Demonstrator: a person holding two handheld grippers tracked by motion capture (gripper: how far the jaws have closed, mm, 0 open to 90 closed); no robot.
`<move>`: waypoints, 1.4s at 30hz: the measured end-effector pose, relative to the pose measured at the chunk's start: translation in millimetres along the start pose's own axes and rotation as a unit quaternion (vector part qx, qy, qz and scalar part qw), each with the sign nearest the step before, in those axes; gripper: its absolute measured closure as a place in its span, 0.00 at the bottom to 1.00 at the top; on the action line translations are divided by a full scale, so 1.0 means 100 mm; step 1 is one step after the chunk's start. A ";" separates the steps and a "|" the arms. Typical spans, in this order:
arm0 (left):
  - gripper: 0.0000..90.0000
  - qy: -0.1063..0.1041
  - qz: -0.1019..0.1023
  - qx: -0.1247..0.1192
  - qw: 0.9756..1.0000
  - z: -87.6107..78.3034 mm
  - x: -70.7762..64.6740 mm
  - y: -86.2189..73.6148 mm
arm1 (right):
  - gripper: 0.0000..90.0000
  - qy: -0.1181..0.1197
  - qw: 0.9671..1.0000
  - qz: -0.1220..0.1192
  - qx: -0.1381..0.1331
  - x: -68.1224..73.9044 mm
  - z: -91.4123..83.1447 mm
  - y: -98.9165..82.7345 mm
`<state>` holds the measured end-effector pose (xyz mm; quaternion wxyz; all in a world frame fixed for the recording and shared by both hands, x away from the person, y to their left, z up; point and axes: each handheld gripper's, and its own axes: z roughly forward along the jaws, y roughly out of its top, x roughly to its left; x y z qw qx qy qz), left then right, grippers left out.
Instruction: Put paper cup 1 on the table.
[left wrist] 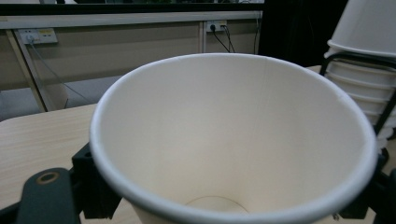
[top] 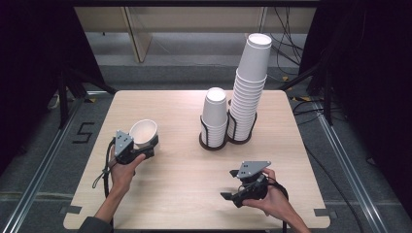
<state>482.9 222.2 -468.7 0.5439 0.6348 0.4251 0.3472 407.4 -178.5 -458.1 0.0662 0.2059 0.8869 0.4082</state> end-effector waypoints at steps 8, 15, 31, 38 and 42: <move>0.17 0.020 -0.013 -0.004 1.000 0.32 0.16 -0.01 | 0.21 -0.007 1.000 -0.002 -0.005 -0.02 -0.01 -0.02; 0.16 0.039 -0.015 0.005 0.999 0.54 0.28 -0.06 | 0.21 -0.002 1.000 0.006 -0.002 -0.04 -0.01 -0.03; 0.14 0.011 0.016 0.026 0.999 0.80 0.22 -0.21 | 0.21 -0.001 1.000 0.005 0.001 -0.03 -0.02 -0.04; 0.16 0.010 0.005 0.057 0.998 0.79 0.22 -0.26 | 0.21 0.000 1.000 0.006 0.003 -0.03 -0.03 -0.04; 0.16 0.010 0.009 0.079 0.997 0.77 0.21 -0.26 | 0.21 0.002 1.000 0.003 0.002 -0.03 -0.03 -0.05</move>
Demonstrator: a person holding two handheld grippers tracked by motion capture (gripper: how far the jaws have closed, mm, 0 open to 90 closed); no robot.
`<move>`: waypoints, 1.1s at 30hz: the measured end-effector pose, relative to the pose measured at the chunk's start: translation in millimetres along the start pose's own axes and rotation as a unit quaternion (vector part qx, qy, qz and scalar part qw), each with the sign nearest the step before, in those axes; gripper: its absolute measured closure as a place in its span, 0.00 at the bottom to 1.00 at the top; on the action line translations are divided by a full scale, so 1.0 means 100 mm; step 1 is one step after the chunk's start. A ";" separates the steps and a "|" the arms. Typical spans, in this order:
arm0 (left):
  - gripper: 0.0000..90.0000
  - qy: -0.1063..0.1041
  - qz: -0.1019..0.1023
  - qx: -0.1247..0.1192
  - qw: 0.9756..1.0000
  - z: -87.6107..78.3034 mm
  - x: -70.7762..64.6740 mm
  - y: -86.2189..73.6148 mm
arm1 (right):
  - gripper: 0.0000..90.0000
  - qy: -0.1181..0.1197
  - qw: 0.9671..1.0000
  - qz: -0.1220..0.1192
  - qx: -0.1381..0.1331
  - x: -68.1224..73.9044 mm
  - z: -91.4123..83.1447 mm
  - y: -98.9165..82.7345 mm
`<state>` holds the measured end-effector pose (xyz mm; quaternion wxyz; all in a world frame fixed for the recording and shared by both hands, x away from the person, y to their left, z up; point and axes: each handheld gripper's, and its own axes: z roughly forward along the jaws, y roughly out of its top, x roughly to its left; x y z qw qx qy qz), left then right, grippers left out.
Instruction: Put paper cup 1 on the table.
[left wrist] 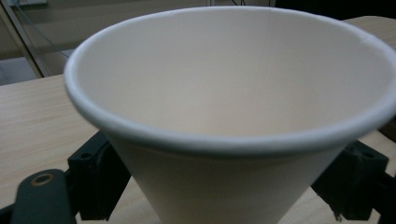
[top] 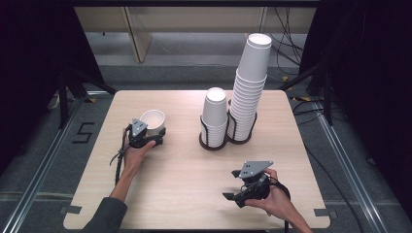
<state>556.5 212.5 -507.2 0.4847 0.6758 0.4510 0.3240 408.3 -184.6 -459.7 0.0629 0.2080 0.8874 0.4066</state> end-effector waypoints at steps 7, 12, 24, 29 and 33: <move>0.16 -0.008 -0.014 0.014 1.000 -0.08 0.02 -0.02 | 0.21 -0.004 1.000 0.007 0.003 0.01 -0.01 -0.01; 0.16 -0.007 -0.023 0.024 0.999 -0.20 0.01 -0.03 | 0.21 -0.007 1.000 -0.003 -0.001 -0.01 -0.03 -0.02; 0.16 -0.019 -0.007 0.013 1.000 -0.71 -0.25 -0.01 | 0.20 -0.017 1.000 0.012 -0.012 -0.04 -0.11 -0.05; 0.16 -0.040 0.012 -0.005 0.999 -0.99 -0.50 0.00 | 0.21 -0.019 1.000 0.019 -0.010 -0.05 -0.13 -0.06; 0.16 -0.059 0.010 -0.012 0.998 -1.14 -0.65 -0.02 | 0.21 -0.027 0.999 0.021 -0.014 -0.06 -0.15 -0.07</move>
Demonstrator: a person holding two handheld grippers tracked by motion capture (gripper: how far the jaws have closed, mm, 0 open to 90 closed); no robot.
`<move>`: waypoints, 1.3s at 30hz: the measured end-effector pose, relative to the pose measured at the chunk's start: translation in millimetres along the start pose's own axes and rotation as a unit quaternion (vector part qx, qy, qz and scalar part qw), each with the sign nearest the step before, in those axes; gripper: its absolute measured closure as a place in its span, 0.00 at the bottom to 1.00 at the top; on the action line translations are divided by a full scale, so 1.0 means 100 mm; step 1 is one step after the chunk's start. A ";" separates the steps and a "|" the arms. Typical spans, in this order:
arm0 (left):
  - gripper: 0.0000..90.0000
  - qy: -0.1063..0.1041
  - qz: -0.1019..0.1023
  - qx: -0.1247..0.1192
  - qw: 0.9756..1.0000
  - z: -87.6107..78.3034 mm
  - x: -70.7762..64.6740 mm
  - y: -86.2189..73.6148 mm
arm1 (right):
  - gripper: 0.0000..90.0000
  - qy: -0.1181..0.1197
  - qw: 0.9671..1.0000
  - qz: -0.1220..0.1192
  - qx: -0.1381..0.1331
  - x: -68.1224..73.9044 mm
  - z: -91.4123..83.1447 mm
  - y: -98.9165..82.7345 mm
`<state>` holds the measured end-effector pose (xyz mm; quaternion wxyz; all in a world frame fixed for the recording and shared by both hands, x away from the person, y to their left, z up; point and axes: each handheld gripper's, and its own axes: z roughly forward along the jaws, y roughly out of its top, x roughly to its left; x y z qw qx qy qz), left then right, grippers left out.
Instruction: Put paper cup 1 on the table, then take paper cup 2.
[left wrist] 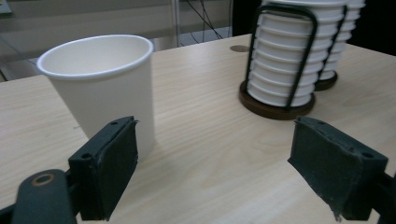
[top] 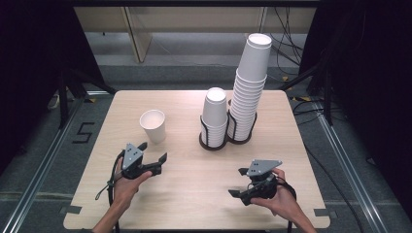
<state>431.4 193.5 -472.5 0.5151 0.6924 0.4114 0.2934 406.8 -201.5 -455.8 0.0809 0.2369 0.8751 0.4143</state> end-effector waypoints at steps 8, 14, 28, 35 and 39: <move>0.16 -0.024 -0.019 0.002 1.000 -0.19 -0.22 -0.07 | 0.21 -0.006 1.000 0.003 0.001 -0.03 -0.03 -0.02; 0.16 -0.032 -0.019 0.008 0.999 -0.32 -0.31 -0.17 | 0.21 -0.008 1.000 0.008 0.002 -0.04 -0.04 -0.03; 0.16 -0.043 -0.035 0.008 0.998 -0.56 -0.44 -0.26 | 0.20 -0.016 1.000 0.012 0.003 -0.10 -0.05 -0.06; 0.16 -0.049 -0.028 0.012 0.998 -0.63 -0.49 -0.28 | 0.20 -0.033 0.999 0.028 -0.005 -0.14 -0.12 -0.05; 0.16 -0.050 -0.031 0.013 0.998 -0.63 -0.50 -0.28 | 0.20 -0.050 0.998 0.033 -0.020 -0.17 -0.21 0.02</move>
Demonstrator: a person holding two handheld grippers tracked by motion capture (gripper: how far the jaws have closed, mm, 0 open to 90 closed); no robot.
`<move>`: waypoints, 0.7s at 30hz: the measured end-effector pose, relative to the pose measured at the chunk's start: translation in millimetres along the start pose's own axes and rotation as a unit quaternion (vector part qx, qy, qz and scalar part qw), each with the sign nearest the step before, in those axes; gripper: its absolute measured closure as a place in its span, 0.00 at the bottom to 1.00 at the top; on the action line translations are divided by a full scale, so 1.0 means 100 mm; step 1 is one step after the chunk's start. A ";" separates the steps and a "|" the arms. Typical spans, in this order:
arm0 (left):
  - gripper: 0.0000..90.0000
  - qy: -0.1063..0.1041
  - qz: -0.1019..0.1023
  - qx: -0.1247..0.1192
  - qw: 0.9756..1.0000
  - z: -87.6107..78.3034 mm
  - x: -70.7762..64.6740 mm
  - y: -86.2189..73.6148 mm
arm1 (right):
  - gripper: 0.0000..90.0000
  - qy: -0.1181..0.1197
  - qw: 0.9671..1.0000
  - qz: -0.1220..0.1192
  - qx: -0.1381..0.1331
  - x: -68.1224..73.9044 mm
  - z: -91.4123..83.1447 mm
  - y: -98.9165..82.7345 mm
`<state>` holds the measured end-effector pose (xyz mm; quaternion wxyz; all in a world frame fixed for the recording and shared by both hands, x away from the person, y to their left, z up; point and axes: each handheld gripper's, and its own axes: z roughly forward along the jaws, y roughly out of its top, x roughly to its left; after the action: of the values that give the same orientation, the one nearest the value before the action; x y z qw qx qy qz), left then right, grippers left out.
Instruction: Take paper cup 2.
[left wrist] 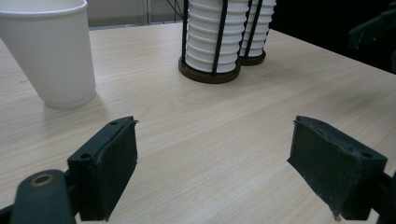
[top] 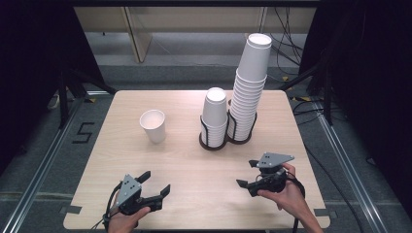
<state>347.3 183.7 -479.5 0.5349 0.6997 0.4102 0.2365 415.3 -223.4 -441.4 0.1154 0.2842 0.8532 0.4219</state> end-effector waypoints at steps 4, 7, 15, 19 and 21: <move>0.16 -0.004 0.001 0.000 1.000 0.00 -0.02 -0.01 | 0.20 -0.022 1.000 0.010 -0.020 -0.09 -0.12 0.10; 0.16 -0.006 0.003 -0.001 1.000 0.00 -0.02 -0.02 | 0.20 -0.046 0.998 0.022 -0.037 -0.15 -0.22 0.20; 0.16 0.002 0.016 0.003 1.000 0.01 0.00 -0.03 | 0.20 -0.081 0.991 0.046 -0.095 -0.41 -0.54 0.60; 0.16 -0.002 0.020 0.002 1.000 0.03 0.02 -0.04 | 0.19 -0.099 0.985 0.058 -0.127 -0.57 -0.66 0.82; 0.16 0.002 0.021 0.007 1.000 0.02 0.02 -0.03 | 0.19 -0.109 0.985 0.057 -0.124 -0.61 -0.70 0.88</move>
<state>349.2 184.4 -483.5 0.5236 0.7117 0.3983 0.2463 468.2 -262.0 -331.7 0.2181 0.3598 0.7589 0.4971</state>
